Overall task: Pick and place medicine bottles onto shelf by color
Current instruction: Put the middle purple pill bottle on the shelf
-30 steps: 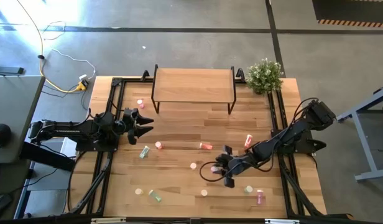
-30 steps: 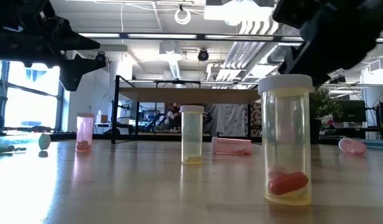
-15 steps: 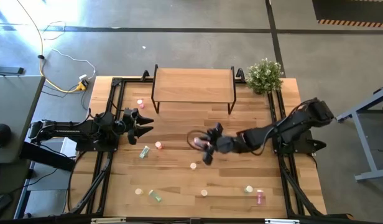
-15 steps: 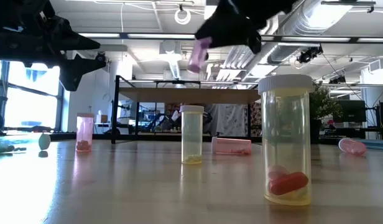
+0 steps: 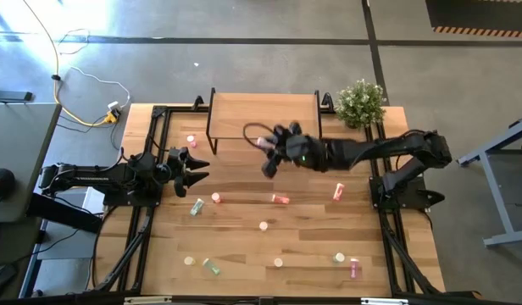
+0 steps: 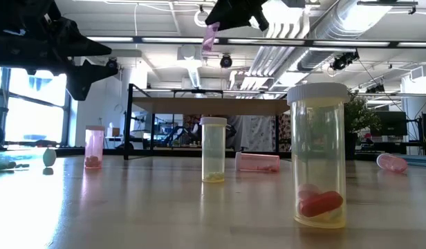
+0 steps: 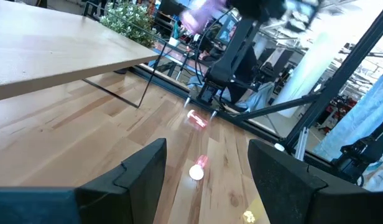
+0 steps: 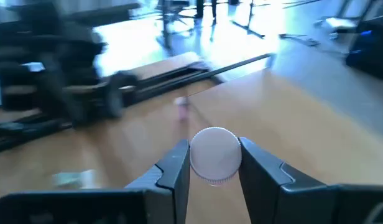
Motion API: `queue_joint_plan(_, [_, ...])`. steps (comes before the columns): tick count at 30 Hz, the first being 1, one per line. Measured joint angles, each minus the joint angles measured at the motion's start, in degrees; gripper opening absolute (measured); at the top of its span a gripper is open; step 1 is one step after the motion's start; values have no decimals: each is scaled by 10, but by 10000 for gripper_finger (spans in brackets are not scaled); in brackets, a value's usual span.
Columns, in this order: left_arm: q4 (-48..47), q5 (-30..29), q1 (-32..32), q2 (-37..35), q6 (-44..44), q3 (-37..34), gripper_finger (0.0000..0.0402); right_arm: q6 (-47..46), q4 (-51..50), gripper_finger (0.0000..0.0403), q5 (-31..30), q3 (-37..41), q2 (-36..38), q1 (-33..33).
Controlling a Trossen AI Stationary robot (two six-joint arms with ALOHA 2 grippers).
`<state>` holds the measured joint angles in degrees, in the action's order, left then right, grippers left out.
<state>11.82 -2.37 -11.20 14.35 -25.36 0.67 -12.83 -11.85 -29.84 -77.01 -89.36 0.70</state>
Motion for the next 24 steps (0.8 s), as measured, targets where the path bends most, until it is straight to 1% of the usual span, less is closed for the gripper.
queue_joint_plan(3, [0,0,0,0,0,0,216,11,-71,99,-16,-47,0,-34])
queue_joint_plan(7, [0,0,0,0,0,0,216,16,-160,99,-17,-112,0,-82])
queue_joint_plan(9, [0,0,0,0,0,0,216,35,-199,99,-17,-142,0,-104])
queue_joint_plan(13, [0,0,0,0,0,0,216,81,-249,99,-14,-200,0,-142])
queue_joint_plan(17, [0,0,0,0,0,0,216,126,-294,99,7,-253,0,-173])
queue_joint_plan(21, [0,0,0,0,-5,0,216,144,-351,99,24,-291,3,-195])
queue_joint_plan(24, [0,0,0,0,-22,0,216,132,-379,99,50,-280,15,-211])
